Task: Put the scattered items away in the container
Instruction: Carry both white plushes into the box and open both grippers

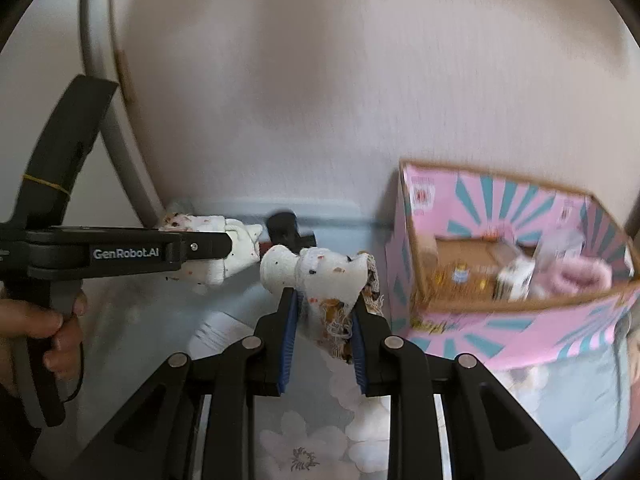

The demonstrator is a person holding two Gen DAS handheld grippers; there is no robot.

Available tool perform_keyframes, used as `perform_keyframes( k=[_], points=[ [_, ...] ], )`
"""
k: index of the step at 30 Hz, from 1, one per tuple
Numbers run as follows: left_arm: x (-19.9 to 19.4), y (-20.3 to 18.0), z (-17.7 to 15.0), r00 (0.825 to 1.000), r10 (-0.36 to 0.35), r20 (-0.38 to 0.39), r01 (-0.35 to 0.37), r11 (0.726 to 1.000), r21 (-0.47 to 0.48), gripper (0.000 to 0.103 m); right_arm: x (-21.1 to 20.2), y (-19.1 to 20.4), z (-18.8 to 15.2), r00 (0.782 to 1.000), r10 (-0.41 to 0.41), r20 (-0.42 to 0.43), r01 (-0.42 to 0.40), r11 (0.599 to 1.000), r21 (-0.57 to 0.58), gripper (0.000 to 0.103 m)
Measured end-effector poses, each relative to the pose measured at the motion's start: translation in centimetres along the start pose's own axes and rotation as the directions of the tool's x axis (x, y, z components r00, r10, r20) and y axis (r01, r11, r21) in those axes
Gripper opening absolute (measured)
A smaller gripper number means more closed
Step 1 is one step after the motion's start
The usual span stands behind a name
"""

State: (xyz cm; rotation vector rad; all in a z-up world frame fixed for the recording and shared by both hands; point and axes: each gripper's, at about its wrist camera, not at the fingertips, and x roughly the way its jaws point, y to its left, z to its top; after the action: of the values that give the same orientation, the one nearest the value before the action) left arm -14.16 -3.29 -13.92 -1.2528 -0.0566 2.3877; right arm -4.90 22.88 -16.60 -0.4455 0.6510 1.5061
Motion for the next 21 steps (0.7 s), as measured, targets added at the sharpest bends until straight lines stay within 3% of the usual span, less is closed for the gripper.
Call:
perform_keyframes(
  k=[6, 10, 15, 21],
  points=[
    [-4.6, -2.4, 1.9, 0.997, 0.018, 0.07, -0.017, 1.0, -0.013, 0.031, -4.1, -2.5, 3.3, 0.994, 0.107, 0.012, -0.107, 0.994, 0.012, 0.023],
    [-6.6, -5.2, 3.4, 0.994, 0.019, 0.11, -0.018, 1.0, -0.011, 0.031, -6.0, -5.3, 5.5, 0.991, 0.136, 0.012, -0.136, 0.99, 0.017, 0.023],
    [-7.3, -9.7, 5.2, 0.99, 0.009, 0.143, -0.011, 1.0, 0.009, 0.031, -8.2, -9.6, 7.9, 0.991, 0.127, 0.03, -0.127, 0.992, 0.001, 0.023],
    [-5.9, -15.1, 6.4, 0.989, -0.025, 0.149, 0.022, 1.0, 0.019, 0.031, -9.2, -15.4, 9.4, 0.993, 0.121, -0.005, -0.121, 0.993, 0.008, 0.023]
  ],
)
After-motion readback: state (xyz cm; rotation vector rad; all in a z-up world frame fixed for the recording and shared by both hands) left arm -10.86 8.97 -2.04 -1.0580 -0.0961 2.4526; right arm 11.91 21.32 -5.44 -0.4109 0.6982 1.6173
